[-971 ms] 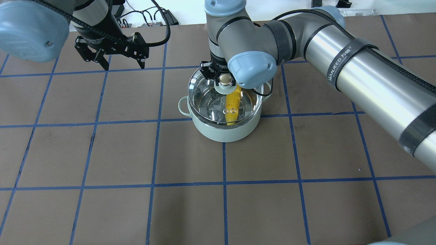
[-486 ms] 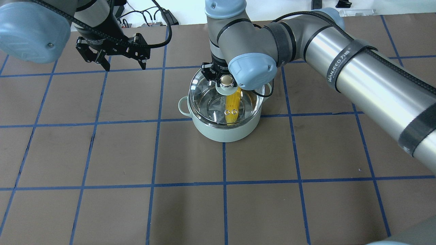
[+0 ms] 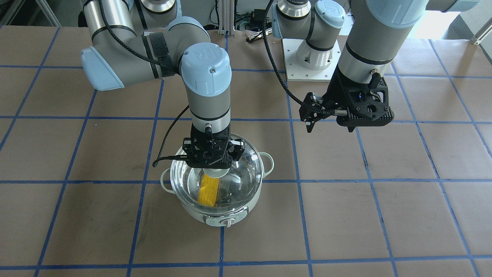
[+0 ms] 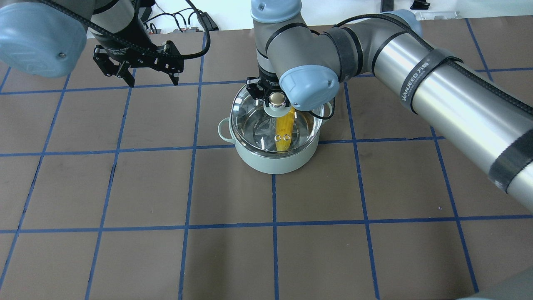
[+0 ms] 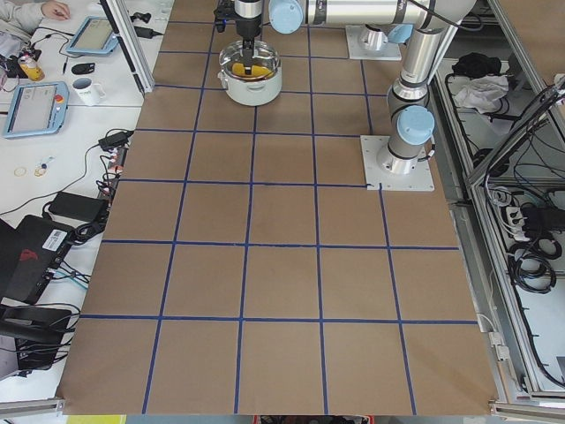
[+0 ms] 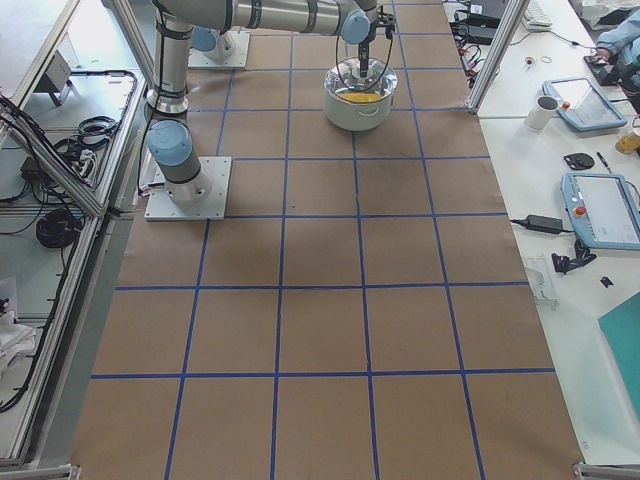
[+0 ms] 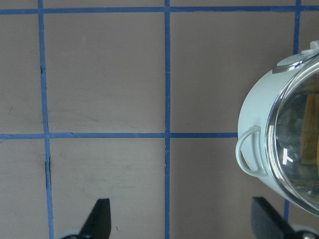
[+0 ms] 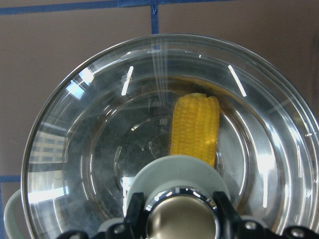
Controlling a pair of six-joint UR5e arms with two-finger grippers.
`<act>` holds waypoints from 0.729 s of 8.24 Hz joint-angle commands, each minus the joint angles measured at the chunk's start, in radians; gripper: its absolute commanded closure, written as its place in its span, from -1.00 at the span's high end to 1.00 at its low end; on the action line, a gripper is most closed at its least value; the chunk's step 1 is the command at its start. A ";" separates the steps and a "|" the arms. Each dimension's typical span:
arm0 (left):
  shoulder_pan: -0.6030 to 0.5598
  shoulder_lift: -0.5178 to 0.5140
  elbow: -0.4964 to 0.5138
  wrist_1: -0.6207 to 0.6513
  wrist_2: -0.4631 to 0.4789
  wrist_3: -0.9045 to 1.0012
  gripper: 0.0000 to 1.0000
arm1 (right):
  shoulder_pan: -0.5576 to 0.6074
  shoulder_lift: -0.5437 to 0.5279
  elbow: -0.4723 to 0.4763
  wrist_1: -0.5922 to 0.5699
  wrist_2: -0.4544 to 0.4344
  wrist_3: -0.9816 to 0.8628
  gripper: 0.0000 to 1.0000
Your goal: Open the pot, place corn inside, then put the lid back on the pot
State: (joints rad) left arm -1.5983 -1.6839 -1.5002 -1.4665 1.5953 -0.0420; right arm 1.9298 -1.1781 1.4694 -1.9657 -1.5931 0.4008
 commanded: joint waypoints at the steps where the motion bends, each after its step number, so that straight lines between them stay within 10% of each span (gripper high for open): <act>1: 0.000 0.000 -0.002 0.000 0.000 0.002 1.00 | 0.003 -0.002 0.002 0.001 0.002 0.001 -0.63; 6: 0.000 -0.003 -0.002 0.000 0.002 0.004 1.00 | 0.005 -0.002 0.017 0.002 0.004 -0.007 -0.63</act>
State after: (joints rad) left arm -1.5984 -1.6866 -1.5017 -1.4665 1.5965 -0.0387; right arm 1.9329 -1.1796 1.4765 -1.9637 -1.5900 0.3956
